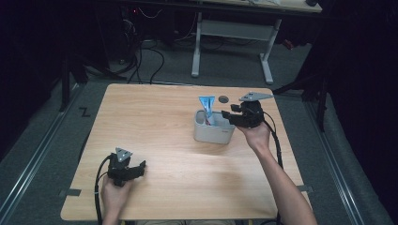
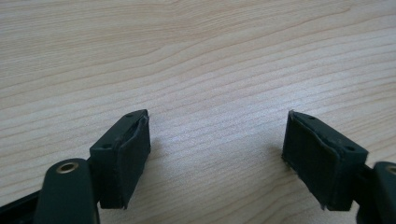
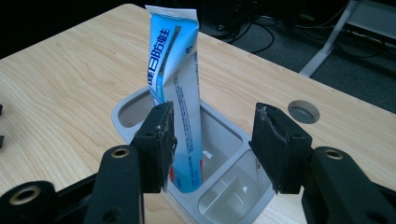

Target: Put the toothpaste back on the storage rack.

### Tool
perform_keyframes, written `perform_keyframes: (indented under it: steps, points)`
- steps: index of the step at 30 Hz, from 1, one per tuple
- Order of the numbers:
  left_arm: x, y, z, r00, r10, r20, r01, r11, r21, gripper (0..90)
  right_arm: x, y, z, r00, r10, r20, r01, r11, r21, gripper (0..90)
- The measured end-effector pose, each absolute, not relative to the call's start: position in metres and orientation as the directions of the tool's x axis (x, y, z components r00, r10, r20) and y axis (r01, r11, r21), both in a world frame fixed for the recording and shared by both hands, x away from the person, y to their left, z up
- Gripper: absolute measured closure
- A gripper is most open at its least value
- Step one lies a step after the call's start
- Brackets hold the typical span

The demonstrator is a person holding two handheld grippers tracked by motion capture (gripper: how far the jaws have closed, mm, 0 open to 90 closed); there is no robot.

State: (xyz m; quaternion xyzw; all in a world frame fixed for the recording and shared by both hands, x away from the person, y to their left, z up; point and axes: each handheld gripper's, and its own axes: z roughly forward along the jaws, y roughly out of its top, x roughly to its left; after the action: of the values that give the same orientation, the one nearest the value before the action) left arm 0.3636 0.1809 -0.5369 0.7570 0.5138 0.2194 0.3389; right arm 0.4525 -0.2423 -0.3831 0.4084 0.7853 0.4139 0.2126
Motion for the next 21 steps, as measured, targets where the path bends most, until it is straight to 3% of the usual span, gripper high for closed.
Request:
perform_keyframes:
  steps: [21]
  points:
    - [0.364, 0.181, -0.537, 0.376, 0.927, -0.016, 0.629, -0.242, 0.739, 23.7, 0.434, -0.257, -0.367, -0.570, 0.822, 0.000, 0.442, 0.306, 0.843, 50.2]
